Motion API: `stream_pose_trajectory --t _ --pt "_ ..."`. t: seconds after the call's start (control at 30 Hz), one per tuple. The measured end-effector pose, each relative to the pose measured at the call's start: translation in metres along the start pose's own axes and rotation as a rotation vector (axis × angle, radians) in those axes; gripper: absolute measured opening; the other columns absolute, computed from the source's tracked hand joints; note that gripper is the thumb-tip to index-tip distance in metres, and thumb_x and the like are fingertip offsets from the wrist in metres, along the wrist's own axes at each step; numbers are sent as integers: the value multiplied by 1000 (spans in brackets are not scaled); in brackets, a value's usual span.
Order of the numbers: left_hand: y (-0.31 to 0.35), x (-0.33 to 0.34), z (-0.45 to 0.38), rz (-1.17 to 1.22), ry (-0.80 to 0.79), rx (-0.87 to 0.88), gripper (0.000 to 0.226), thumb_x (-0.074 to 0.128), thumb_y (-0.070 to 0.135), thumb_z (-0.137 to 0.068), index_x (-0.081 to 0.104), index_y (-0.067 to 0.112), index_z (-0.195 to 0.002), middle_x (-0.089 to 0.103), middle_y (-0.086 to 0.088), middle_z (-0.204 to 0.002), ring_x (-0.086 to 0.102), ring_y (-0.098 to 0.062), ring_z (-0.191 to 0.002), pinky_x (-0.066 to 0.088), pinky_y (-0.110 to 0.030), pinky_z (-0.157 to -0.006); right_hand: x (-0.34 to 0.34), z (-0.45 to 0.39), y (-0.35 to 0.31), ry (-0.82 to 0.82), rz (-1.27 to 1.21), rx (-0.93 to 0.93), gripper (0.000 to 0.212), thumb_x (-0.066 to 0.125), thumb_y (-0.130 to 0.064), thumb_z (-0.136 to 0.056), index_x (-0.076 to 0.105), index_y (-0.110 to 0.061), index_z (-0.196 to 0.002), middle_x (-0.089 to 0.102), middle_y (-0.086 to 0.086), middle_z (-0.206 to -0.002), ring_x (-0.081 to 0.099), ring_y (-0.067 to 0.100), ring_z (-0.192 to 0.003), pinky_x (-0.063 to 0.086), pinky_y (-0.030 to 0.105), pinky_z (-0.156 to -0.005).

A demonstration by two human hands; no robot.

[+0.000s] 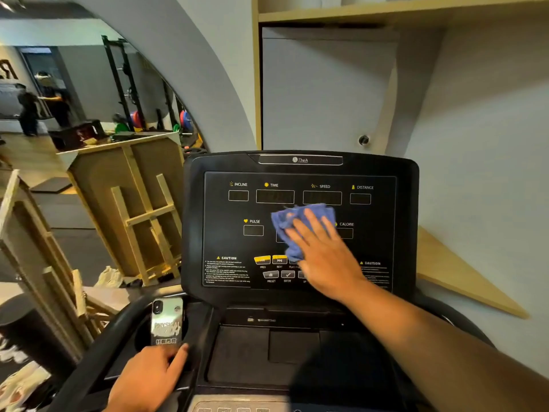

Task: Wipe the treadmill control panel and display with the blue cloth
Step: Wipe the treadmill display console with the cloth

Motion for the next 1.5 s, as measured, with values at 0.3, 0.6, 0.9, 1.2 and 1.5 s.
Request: stream_pose_trajectory --t 0.3,0.6,0.9,1.2,1.5 --pt "5 -5 4 17 28 11 42 40 62 -98 76 41 -95 63 9 -78 58 -10 -76 48 -26 -74 -26 -38 43 172 -159 751 65 30 -43 -103 14 -16 -160 12 11 -167 3 39 -153 6 58 -123" --pt "4 -3 5 10 24 21 51 36 63 -98 74 30 -90 72 5 -82 66 -9 -80 52 -26 -75 -2 -28 -5 37 37 59 72 43 -38 -96 13 -18 -159 10 4 -167 1 29 -155 3 48 -125" --pt "3 -5 4 44 51 42 56 36 65 -96 71 23 -87 71 3 -78 66 -11 -75 53 -28 -74 -21 -132 -64 127 -138 545 70 37 -43 -101 14 -13 -160 9 12 -168 2 42 -153 4 59 -123" --pt "4 -6 7 30 85 71 56 35 65 -96 64 23 -72 70 -1 -80 67 -16 -79 51 -28 -74 -8 -125 -85 64 -3 51 75 55 -29 -91 25 -8 -156 22 15 -165 14 39 -152 7 53 -122" --pt "0 -3 8 33 134 130 58 33 62 -97 56 17 -69 68 -5 -71 66 -19 -71 54 -38 -73 -13 -169 -136 13 -17 -50 72 46 -40 -98 19 -16 -159 12 8 -168 4 41 -153 4 57 -123"
Point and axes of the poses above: each hand's wrist, its own z-axis away from the middle knuckle, its own x-axis out of the palm, y = z × x, the point moved 4 cm from there along -z, towards the middle knuckle
